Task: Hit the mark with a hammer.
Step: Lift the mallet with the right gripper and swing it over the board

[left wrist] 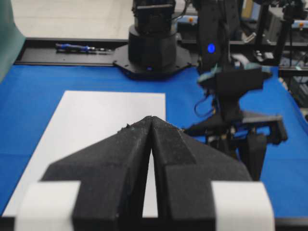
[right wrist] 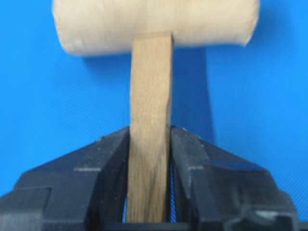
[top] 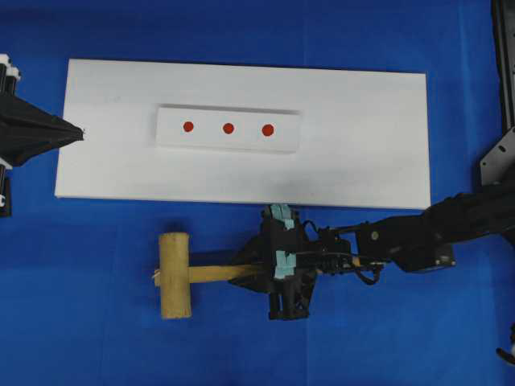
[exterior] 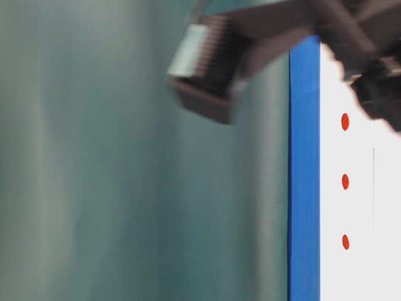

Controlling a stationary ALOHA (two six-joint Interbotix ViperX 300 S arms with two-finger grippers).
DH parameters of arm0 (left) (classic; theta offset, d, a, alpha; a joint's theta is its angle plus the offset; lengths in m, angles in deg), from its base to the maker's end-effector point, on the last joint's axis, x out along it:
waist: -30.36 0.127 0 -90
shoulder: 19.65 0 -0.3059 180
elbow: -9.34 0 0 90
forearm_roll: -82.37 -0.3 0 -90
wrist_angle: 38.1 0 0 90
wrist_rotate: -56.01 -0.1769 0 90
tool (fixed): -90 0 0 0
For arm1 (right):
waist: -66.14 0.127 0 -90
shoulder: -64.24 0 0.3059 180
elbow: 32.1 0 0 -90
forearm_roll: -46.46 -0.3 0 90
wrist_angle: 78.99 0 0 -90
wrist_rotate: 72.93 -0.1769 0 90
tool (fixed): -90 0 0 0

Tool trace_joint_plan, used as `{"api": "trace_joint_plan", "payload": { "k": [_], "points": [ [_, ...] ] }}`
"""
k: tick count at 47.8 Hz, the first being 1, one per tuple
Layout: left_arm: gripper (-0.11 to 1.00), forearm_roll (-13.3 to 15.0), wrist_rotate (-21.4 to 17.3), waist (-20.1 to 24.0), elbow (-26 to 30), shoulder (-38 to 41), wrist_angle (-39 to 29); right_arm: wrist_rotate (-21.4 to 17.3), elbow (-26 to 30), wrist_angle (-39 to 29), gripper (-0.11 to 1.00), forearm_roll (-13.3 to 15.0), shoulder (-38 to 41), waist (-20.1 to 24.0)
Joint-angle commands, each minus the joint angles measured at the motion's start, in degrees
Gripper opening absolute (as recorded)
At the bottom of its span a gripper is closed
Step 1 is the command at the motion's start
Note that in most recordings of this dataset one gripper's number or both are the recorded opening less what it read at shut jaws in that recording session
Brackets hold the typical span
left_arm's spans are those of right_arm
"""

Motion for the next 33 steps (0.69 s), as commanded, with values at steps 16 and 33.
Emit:
{"api": "trace_joint_plan", "payload": {
  "k": [16,33],
  "points": [
    [0.0,0.1,0.1,-0.1,0.6,0.0,-1.9,6.8,1.4,-12.9,0.1,0.2,-18.3,-4.1],
    [0.0,0.1,0.1,-0.1,0.6,-0.3,-1.9,10.3,1.9,-16.3,0.1,0.2,-24.2,-5.0]
  ]
}}
